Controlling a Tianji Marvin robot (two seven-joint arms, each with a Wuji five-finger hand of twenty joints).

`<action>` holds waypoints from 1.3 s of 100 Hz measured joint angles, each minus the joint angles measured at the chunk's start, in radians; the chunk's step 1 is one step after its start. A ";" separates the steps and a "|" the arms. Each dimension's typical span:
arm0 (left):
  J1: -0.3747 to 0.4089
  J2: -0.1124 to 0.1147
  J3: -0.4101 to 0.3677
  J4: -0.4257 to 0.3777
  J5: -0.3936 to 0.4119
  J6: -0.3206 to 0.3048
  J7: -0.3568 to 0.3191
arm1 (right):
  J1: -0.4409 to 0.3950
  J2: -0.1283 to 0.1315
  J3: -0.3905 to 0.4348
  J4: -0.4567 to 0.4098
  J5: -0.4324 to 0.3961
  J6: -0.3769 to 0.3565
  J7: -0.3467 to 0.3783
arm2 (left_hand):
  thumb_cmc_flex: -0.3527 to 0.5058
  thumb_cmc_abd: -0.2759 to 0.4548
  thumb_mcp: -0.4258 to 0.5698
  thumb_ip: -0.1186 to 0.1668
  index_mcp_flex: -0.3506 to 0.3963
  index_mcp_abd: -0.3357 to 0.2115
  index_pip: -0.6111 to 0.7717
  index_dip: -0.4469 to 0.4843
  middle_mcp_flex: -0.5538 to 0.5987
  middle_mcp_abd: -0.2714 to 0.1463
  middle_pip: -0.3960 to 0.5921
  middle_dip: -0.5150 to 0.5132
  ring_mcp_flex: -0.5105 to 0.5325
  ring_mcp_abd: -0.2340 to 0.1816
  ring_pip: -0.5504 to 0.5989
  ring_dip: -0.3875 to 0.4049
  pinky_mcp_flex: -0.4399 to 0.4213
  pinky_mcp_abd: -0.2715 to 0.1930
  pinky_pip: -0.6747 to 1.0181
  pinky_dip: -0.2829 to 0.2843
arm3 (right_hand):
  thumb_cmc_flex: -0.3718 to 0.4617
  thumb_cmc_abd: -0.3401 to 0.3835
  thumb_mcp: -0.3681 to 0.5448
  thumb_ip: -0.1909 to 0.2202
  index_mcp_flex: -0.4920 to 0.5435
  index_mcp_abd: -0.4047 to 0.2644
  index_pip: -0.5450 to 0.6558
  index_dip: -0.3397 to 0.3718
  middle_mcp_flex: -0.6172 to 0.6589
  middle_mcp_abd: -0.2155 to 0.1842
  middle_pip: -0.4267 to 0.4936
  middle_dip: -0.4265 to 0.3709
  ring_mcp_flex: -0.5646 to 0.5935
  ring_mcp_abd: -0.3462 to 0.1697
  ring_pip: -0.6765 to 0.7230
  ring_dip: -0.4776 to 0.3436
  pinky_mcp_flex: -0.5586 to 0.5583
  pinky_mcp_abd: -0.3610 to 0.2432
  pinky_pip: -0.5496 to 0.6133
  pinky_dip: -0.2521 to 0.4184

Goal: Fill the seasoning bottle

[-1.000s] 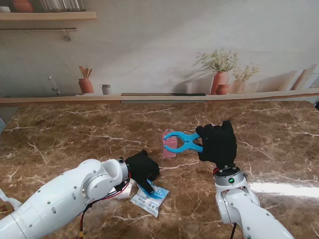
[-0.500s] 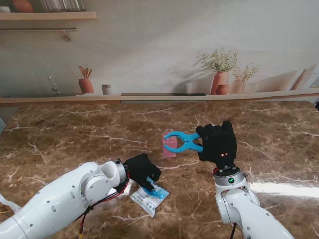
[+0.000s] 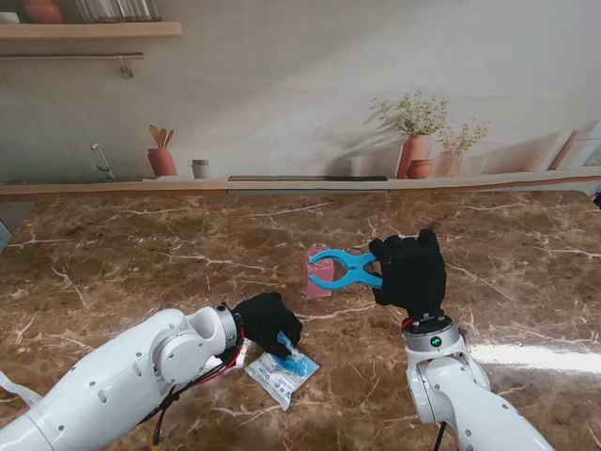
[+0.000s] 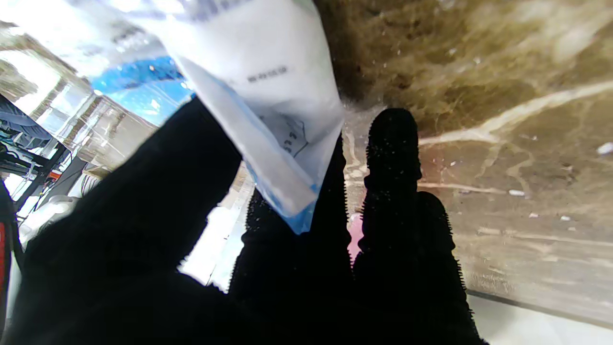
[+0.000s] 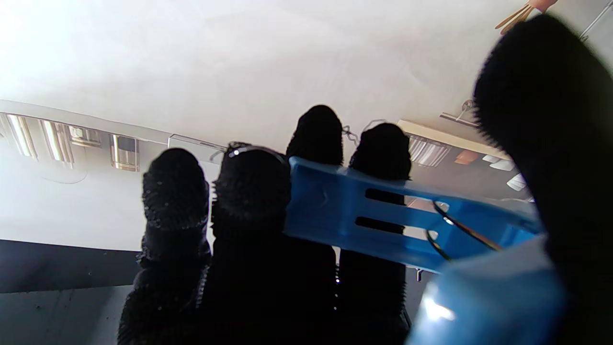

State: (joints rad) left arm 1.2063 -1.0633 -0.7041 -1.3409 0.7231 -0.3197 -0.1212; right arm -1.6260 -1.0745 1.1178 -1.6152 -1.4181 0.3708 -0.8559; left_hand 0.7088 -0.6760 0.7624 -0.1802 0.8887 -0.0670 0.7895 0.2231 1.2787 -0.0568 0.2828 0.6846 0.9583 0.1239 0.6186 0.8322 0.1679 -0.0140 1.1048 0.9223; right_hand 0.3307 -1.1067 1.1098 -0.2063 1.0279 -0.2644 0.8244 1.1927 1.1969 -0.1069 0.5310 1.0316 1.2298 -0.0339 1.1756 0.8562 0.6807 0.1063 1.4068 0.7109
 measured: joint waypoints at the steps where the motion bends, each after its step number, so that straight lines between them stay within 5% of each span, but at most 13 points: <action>1: 0.000 0.000 0.000 0.000 0.002 -0.001 0.004 | 0.000 0.000 0.000 0.000 0.000 0.000 0.000 | 0.000 0.000 0.010 -0.001 0.001 -0.004 0.011 0.015 0.000 0.000 0.000 0.013 0.000 0.001 -0.002 0.007 -0.005 0.000 0.000 0.000 | 0.000 0.000 0.000 0.000 0.000 0.000 0.000 0.000 0.000 0.000 0.000 0.000 0.000 0.000 0.000 0.000 0.000 0.000 0.000 0.000; 20: 0.018 -0.007 -0.017 0.011 0.012 -0.007 0.067 | -0.006 0.002 0.004 -0.007 -0.008 -0.011 0.015 | -0.001 -0.012 0.104 -0.027 0.010 -0.009 0.032 0.428 -0.024 0.023 0.092 0.250 -0.072 0.028 0.018 0.150 -0.090 0.009 -0.003 0.003 | 0.000 0.000 0.000 0.000 0.000 0.000 0.000 0.000 0.000 0.000 0.000 0.000 0.000 0.000 0.000 0.000 0.000 0.000 0.000 0.000; 36: 0.039 -0.020 -0.035 0.032 0.018 -0.031 0.169 | -0.021 0.010 0.020 -0.027 -0.029 -0.063 0.091 | -0.001 -0.014 0.138 -0.051 0.010 -0.012 0.031 0.574 -0.031 0.024 0.147 0.312 -0.073 0.039 0.050 0.186 -0.092 0.009 -0.003 0.013 | 0.000 0.000 0.000 0.000 0.000 0.000 0.000 0.000 0.000 0.000 0.000 0.000 0.000 0.000 0.000 0.000 0.000 0.000 0.000 0.000; 67: 0.071 -0.040 -0.053 0.044 0.066 -0.029 0.308 | -0.062 0.026 0.043 -0.062 -0.058 -0.110 0.257 | -0.001 -0.027 0.179 -0.063 0.010 -0.012 0.031 0.664 -0.035 0.025 0.203 0.344 -0.073 0.039 0.077 0.219 -0.092 0.010 -0.003 0.023 | 0.000 -0.006 0.004 0.000 0.000 0.000 0.000 0.000 0.000 0.000 0.000 0.000 0.000 0.000 0.000 0.000 0.004 0.003 0.000 0.000; 86: 0.083 -0.046 -0.059 0.045 0.084 -0.027 0.341 | -0.094 0.032 0.065 -0.081 -0.066 -0.139 0.377 | -0.024 -0.054 0.236 -0.076 0.020 -0.019 0.032 0.678 -0.035 0.025 0.236 0.345 -0.073 0.039 0.078 0.251 -0.089 0.012 -0.003 0.026 | 0.000 -0.013 0.014 0.000 0.003 0.000 0.000 0.001 0.000 0.000 0.000 0.000 0.000 0.002 -0.001 0.000 0.004 0.005 0.000 0.001; 105: 0.097 -0.047 -0.068 0.044 0.115 -0.019 0.388 | -0.120 0.041 0.090 -0.113 -0.092 -0.192 0.571 | -0.026 -0.054 0.236 -0.076 0.022 -0.024 0.032 0.678 -0.035 0.025 0.239 0.344 -0.073 0.039 0.078 0.255 -0.089 0.012 -0.003 0.033 | 0.000 -0.025 0.025 0.000 0.012 0.000 -0.001 0.009 0.007 0.000 0.000 0.000 0.000 0.007 -0.004 0.000 0.004 0.016 0.000 0.011; 130: 0.107 -0.050 -0.071 0.042 0.115 -0.010 0.411 | -0.106 0.052 0.066 -0.115 -0.109 -0.196 0.678 | -0.034 -0.066 0.257 -0.076 0.025 -0.030 0.032 0.679 -0.035 0.025 0.247 0.344 -0.072 0.039 0.078 0.260 -0.088 0.017 -0.003 0.034 | 0.000 -0.033 0.030 0.000 0.015 0.000 -0.001 0.010 0.008 0.000 0.000 0.000 0.000 0.008 -0.008 0.000 0.004 0.018 0.000 0.012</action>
State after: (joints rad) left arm 1.3132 -1.1136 -0.7750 -1.2988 0.8382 -0.3300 0.2899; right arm -1.7321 -1.0222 1.1843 -1.7305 -1.5268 0.1749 -0.1780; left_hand 0.6748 -0.7420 1.0196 -0.2557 0.9141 -0.0972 0.8215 0.9017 1.2435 -0.0323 0.5294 1.0282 0.8859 0.1626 0.6964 1.0921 0.0796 0.0031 1.1015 0.9564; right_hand 0.3307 -1.1400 1.1396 -0.2063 1.0426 -0.2644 0.8234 1.2026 1.2049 -0.1069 0.5310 1.0317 1.2298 -0.0261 1.1678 0.8563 0.6852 0.1240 1.4068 0.7231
